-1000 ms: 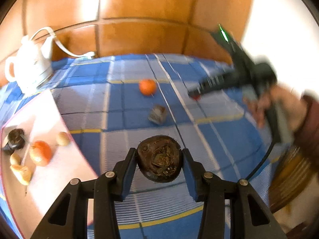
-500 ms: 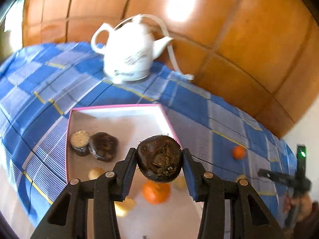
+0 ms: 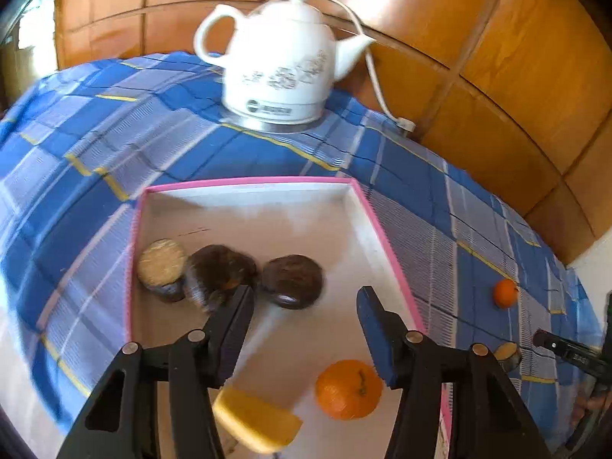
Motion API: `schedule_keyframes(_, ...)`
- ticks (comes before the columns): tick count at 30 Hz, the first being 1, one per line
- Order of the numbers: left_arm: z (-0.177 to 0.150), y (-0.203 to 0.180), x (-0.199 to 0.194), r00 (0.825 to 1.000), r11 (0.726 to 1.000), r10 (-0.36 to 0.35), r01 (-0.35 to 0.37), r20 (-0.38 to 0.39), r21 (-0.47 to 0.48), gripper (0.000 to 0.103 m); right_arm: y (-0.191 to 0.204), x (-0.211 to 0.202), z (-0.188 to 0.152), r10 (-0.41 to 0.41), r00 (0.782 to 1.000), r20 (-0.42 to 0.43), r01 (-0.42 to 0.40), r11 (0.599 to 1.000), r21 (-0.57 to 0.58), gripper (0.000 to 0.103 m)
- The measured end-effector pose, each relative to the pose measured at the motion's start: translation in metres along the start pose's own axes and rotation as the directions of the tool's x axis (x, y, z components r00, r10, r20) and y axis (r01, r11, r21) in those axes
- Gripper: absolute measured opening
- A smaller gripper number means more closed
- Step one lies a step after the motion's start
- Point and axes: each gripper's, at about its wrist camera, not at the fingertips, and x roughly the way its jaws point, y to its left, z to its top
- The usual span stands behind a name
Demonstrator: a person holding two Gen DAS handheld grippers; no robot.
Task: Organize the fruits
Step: 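Carry the lump into the tray and release it with the left gripper while the right gripper holds the tomato, then carry the red tomato into the tray and release it with the right gripper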
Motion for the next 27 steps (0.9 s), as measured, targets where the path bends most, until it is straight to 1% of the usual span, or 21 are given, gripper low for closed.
schedule_keyframes(2,-0.006,0.004,-0.012,0.999,0.999,0.039,-0.038,0.028,-0.023,0.057,0.000,-0.001,0.000,-0.001,1.000,0.003,0.001,1.000,0.000,0.027)
schedule_keyframes(5,-0.021,0.004,-0.032,0.991,0.993,0.118,-0.116,0.061,-0.032,0.057,-0.001,-0.002,0.001,0.001,1.000,0.008,-0.001,1.000,0.001,0.027)
schedule_keyframes(7,-0.031,0.006,-0.040,0.988,0.990,0.140,-0.137,0.070,-0.045,0.060,-0.001,-0.002,0.001,-0.001,1.000,0.008,0.001,1.000,0.001,0.027)
schedule_keyframes(10,-0.046,0.007,-0.050,0.986,0.987,0.150,-0.146,0.074,-0.060,0.061,-0.001,-0.004,0.001,0.002,1.000,0.014,-0.002,1.000,0.003,0.027)
schedule_keyframes(11,-0.049,0.005,-0.053,0.985,0.987,0.154,-0.151,0.079,-0.049,0.061,0.000,-0.005,0.001,0.004,1.000,0.016,-0.004,1.000,0.004,0.027)
schedule_keyframes(13,-0.057,-0.002,-0.058,0.978,0.983,0.182,-0.183,0.098,-0.007,0.061,0.001,-0.006,0.001,0.010,1.000,0.022,-0.010,1.000,0.005,0.027)
schedule_keyframes(15,-0.063,-0.009,-0.063,0.975,0.981,0.189,-0.193,0.113,0.021,0.067,0.003,-0.008,0.000,0.018,0.999,0.027,-0.018,1.000,-0.002,0.027)
schedule_keyframes(16,-0.065,-0.011,-0.066,0.975,0.981,0.187,-0.191,0.122,0.025,0.071,0.004,-0.009,0.000,0.022,0.999,0.031,-0.021,1.000,-0.006,0.027)
schedule_keyframes(18,-0.071,-0.016,-0.074,0.970,0.981,0.184,-0.192,0.158,0.038,0.079,0.006,-0.010,0.000,0.030,0.999,0.034,-0.029,0.999,-0.012,0.027)
schedule_keyframes(20,-0.072,-0.022,-0.078,0.965,0.977,0.192,-0.205,0.177,0.057,0.083,0.009,-0.010,-0.001,0.037,0.999,0.039,-0.036,0.999,-0.020,0.027)
schedule_keyframes(22,-0.074,-0.026,-0.082,0.962,0.975,0.194,-0.211,0.193,0.075,0.084,0.012,-0.011,-0.001,0.046,0.998,0.042,-0.044,0.999,-0.031,0.027)
schedule_keyframes(23,-0.076,-0.029,-0.083,0.961,0.974,0.193,-0.213,0.196,0.084,0.088,0.013,-0.011,-0.001,0.049,0.998,0.042,-0.047,0.998,-0.035,0.027)
schedule_keyframes(24,-0.077,-0.031,-0.083,0.960,0.971,0.199,-0.220,0.197,0.092,0.089,0.015,-0.010,-0.002,0.054,0.998,0.042,-0.052,0.998,-0.042,0.027)
schedule_keyframes(27,-0.079,-0.035,-0.083,0.961,0.971,0.189,-0.213,0.200,0.105,0.089,0.020,-0.010,-0.003,0.069,0.997,0.044,-0.066,0.996,-0.064,0.027)
